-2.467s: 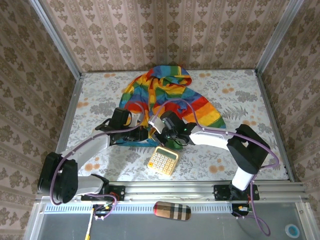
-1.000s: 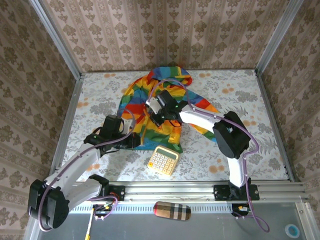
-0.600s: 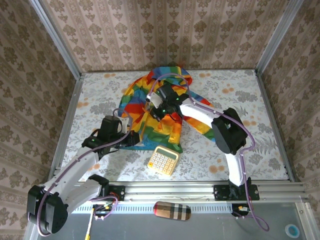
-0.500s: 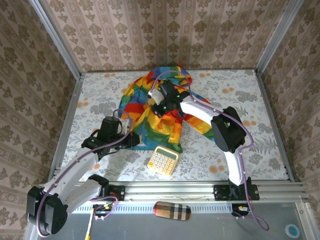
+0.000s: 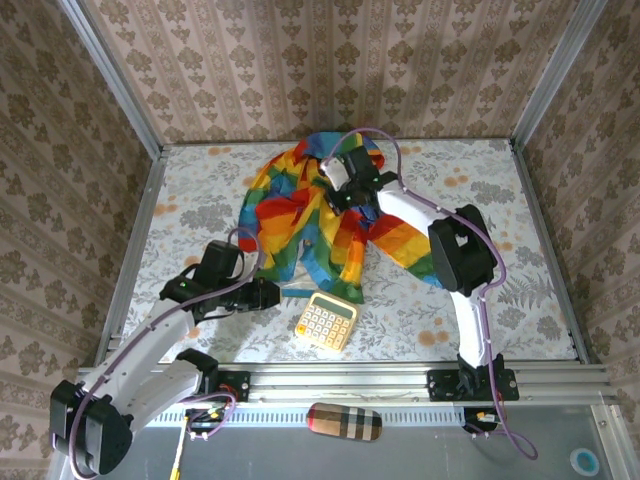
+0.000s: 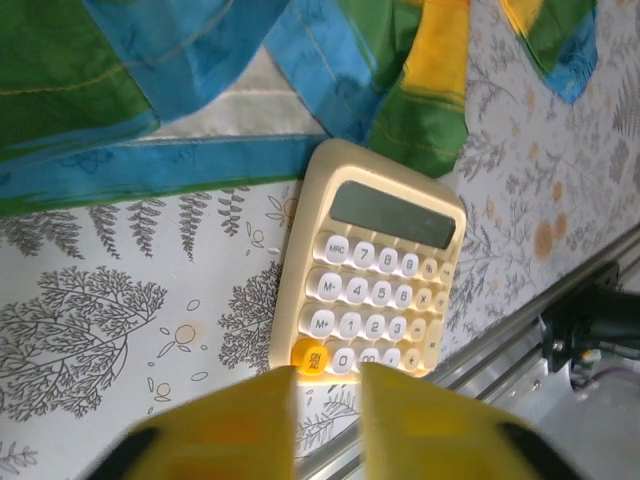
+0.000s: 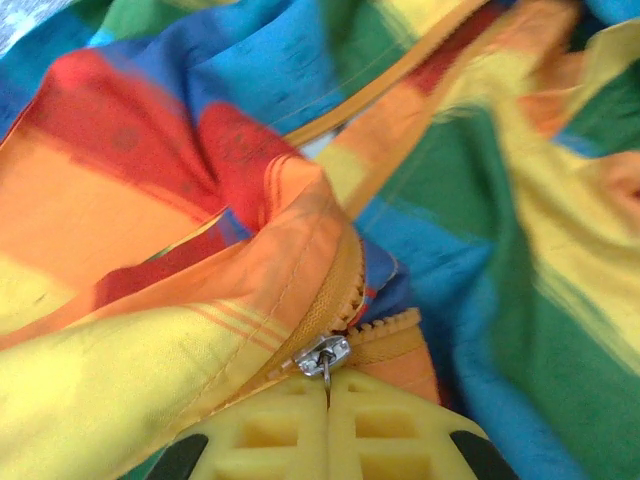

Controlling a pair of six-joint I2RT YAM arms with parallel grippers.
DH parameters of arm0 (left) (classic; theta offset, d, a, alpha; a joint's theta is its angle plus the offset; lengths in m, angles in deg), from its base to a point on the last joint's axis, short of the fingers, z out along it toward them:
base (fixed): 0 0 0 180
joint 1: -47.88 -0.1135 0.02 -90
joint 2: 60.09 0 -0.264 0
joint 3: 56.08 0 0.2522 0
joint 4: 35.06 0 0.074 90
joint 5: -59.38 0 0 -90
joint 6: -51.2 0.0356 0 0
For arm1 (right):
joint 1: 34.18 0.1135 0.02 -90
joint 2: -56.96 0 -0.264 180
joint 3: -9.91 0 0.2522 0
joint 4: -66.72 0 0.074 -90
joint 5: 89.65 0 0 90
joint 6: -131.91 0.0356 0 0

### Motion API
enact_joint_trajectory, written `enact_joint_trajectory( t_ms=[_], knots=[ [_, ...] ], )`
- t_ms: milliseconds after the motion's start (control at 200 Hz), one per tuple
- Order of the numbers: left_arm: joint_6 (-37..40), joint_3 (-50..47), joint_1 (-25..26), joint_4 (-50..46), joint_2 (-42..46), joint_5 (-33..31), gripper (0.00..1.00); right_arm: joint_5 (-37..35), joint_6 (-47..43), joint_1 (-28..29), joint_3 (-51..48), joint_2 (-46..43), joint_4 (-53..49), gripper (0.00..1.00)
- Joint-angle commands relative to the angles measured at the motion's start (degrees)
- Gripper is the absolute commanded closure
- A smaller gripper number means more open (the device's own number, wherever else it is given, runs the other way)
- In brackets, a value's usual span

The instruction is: Zip up the jacket

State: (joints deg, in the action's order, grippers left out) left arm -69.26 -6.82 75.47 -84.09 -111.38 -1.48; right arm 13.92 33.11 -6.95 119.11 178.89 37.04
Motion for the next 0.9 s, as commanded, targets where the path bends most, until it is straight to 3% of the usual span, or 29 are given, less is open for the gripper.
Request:
enact_joint_trajectory(
  t_ms=[0, 165, 465, 895],
  knots=[
    [3.4, 5.7, -0.9, -2.4, -1.2, -2.9, 0.65, 5.0, -1.8, 1.4, -2.9, -3.9, 1.1, 1.00],
    [6.4, 9.7, -1.1, -0.3, -4.9, -5.3, 0.51, 7.0, -2.2, 3.6, -6.6, -5.8, 1.5, 1.00],
    [11.6, 9.6, 0.5, 13.2, -14.4, -9.4, 0.32, 7.6, -2.1, 5.3, -8.8, -7.5, 1.9, 1.00],
    [13.7, 4.7, 2.9, 30.6, -30.1, -16.9, 0.26, 8.7, -0.5, 6.0, -9.8, -9.6, 2.1, 1.00]
  ],
)
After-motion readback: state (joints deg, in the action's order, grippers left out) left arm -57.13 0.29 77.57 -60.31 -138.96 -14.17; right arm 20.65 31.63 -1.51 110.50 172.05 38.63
